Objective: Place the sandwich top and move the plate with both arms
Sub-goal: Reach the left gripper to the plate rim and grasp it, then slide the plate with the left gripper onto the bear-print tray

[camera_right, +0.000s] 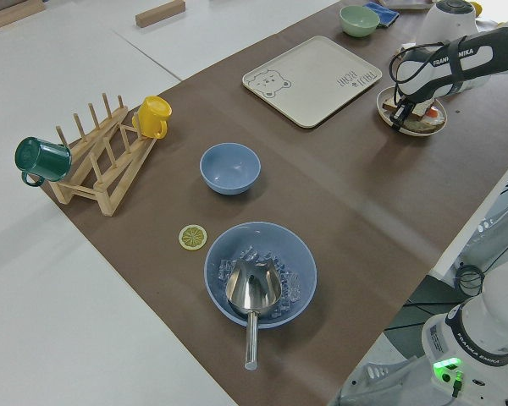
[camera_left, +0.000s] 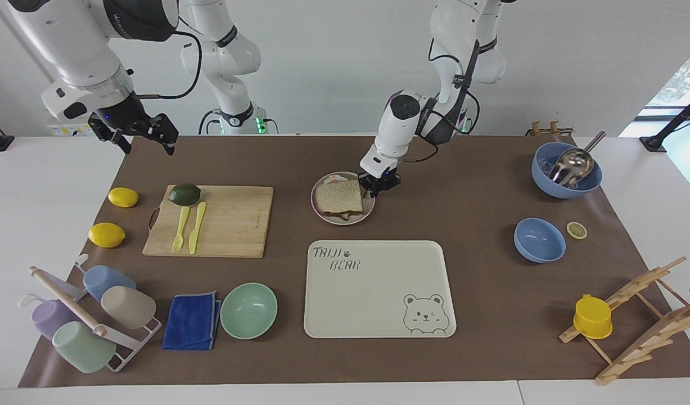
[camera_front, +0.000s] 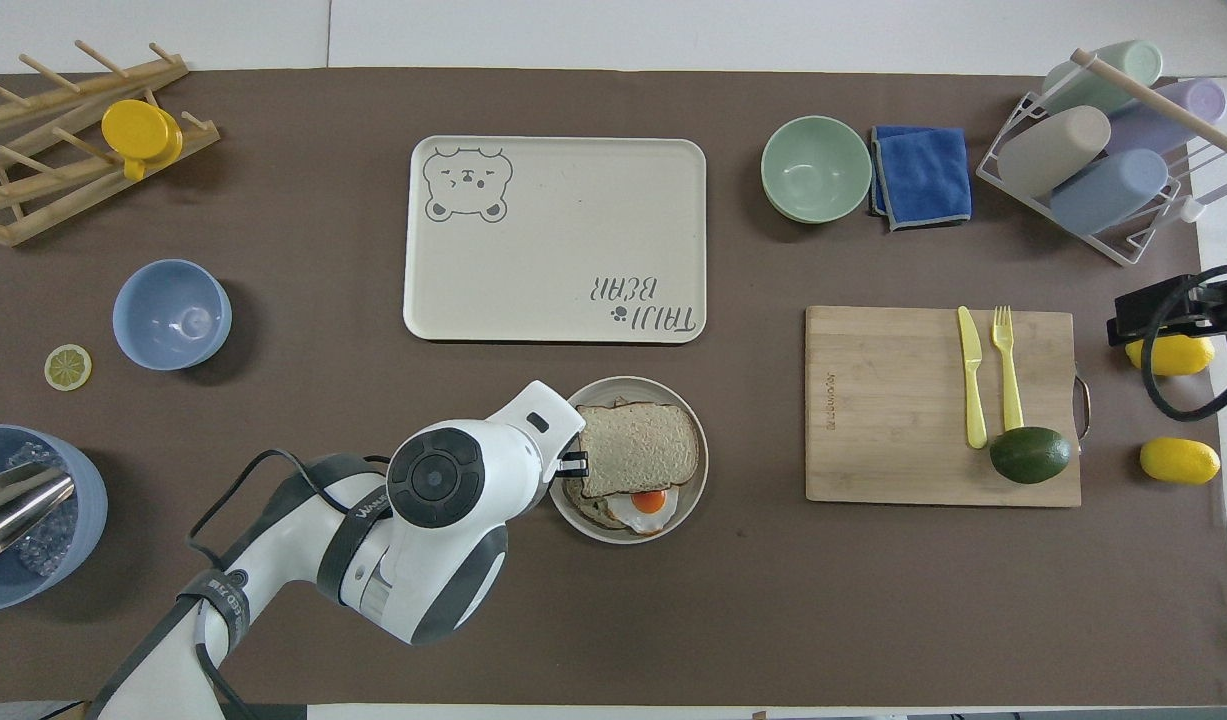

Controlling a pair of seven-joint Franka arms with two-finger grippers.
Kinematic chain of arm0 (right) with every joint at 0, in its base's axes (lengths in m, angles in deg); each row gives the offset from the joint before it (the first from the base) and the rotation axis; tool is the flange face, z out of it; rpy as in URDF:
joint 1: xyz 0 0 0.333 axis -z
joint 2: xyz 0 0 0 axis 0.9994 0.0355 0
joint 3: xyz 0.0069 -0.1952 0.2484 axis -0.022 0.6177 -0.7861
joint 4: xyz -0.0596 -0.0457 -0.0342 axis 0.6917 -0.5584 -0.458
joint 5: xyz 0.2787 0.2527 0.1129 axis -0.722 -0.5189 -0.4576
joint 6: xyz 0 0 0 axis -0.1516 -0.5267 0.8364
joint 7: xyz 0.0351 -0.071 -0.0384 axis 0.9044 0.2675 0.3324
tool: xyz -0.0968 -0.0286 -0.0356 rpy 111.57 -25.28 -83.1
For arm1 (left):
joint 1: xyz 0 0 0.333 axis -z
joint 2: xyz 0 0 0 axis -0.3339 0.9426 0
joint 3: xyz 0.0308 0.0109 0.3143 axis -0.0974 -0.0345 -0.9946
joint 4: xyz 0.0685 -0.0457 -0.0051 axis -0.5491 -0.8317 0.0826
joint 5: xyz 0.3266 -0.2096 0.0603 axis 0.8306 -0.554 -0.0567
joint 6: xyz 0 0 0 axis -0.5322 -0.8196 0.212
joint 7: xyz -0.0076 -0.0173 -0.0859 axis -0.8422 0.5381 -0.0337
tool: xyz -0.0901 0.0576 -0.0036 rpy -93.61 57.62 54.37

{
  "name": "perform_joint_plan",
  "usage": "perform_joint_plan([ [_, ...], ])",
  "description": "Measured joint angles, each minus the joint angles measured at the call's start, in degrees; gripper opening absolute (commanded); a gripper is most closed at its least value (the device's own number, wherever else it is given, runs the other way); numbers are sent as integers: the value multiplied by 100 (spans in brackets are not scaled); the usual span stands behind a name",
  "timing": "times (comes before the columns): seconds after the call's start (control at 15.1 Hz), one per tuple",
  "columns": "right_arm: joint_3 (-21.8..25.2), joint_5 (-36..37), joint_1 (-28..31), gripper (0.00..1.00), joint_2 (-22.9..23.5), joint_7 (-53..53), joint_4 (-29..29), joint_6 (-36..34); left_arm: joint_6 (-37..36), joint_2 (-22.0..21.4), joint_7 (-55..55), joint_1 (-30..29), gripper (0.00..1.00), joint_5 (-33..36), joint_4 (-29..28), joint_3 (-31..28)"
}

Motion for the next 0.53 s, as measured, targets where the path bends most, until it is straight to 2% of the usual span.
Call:
perform_joint_plan([
  [0.27, 0, 0, 0, 100, 0, 0, 0, 0, -144, -4, 42, -213, 0, -173, 142, -29],
  [0.53, 0, 0, 0, 100, 0, 0, 0, 0, -1280, -14, 374, -678, 0, -402, 984, -61],
])
